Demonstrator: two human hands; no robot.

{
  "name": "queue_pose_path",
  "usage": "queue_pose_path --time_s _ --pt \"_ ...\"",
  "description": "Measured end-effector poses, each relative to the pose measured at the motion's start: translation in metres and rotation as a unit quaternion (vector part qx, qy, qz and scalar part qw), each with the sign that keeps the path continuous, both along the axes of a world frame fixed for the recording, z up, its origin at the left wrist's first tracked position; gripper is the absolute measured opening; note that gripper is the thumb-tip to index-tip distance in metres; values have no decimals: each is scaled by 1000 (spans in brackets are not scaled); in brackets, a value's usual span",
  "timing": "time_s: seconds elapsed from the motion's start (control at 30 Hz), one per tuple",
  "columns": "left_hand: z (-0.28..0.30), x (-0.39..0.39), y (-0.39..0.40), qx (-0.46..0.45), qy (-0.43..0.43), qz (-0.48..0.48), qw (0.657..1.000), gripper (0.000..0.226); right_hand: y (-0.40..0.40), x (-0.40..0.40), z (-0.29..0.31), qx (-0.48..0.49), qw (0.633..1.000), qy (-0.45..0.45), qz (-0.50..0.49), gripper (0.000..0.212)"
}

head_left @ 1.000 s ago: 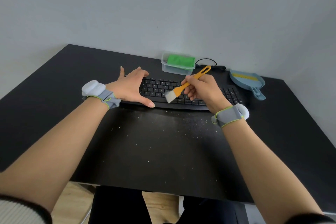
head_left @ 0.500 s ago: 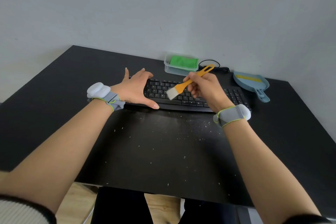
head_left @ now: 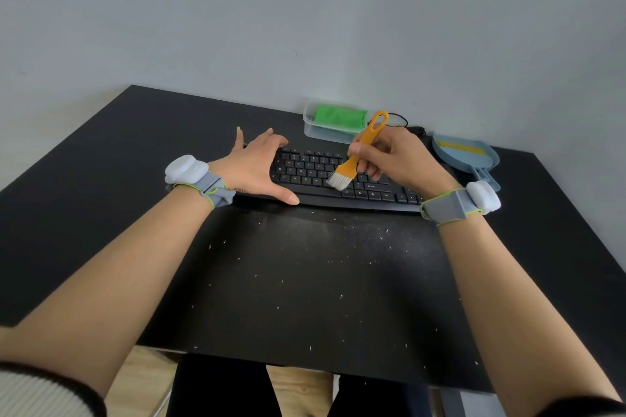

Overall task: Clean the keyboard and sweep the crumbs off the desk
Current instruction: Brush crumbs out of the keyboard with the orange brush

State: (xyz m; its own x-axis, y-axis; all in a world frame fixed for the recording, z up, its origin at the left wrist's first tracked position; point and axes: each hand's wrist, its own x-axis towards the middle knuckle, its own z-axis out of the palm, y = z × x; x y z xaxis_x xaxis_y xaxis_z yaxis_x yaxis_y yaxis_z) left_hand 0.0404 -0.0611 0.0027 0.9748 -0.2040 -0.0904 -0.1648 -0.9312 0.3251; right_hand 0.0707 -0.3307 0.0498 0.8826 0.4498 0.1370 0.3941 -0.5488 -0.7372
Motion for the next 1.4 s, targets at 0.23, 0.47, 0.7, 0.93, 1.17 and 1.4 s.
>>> queue_pose_path --time_s 0.23,0.47,0.7,0.93,1.17,1.4 --pt "0 0 0 -2 1 -2 1000 120 8 -2 12 -42 998 1 38 13" --pt "-1 1 0 -1 2 1 1000 121 14 -3 21 -121 991 -25 55 12" --pt "-1 0 1 -2 -2 5 1000 121 32 -12 12 -87 995 -6 55 14" --pt "1 -1 1 -4 -3 4 1000 119 29 -14 -6 73 992 95 -33 20" --pt "-2 -5 5 -23 -4 4 1000 120 14 -14 -7 278 919 257 -109 22" --pt "1 -15 36 -48 2 32 998 122 12 -7 -6 100 981 122 -117 27"
